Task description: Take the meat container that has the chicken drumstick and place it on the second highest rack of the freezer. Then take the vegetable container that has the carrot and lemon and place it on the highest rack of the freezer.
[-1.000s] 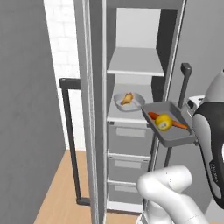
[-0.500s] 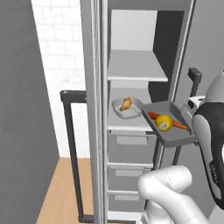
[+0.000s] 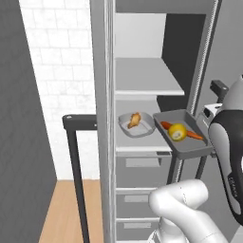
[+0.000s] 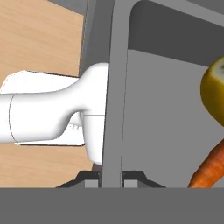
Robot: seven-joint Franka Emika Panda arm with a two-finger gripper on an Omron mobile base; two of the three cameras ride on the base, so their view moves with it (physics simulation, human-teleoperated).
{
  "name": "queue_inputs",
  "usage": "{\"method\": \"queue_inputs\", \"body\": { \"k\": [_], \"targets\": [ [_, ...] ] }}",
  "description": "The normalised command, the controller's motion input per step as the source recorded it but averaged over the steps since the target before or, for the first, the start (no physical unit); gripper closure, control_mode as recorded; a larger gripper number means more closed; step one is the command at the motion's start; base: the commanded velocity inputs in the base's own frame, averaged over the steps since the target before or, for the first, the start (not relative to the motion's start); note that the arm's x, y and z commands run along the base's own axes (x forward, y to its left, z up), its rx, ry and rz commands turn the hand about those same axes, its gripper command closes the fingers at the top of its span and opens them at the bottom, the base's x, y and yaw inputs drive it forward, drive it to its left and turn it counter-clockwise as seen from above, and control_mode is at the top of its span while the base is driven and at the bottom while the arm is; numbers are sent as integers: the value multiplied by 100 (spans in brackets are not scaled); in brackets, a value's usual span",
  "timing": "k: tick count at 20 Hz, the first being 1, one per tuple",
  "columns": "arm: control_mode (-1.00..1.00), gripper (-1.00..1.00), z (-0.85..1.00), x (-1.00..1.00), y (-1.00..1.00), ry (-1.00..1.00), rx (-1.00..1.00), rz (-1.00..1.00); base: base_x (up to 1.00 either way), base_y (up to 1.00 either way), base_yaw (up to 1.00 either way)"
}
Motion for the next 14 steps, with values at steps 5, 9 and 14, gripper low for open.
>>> {"method": "queue_inputs", "body": {
  "k": [5,9,14],
  "targets": [
    [100,100,0,0,0,0,0,0,11,44,-17],
    [100,100,0,0,0,0,0,0,8,32,-14],
    [-100,100,1,-2,1,-3,0,-1,0,0,0]
  ]
}}
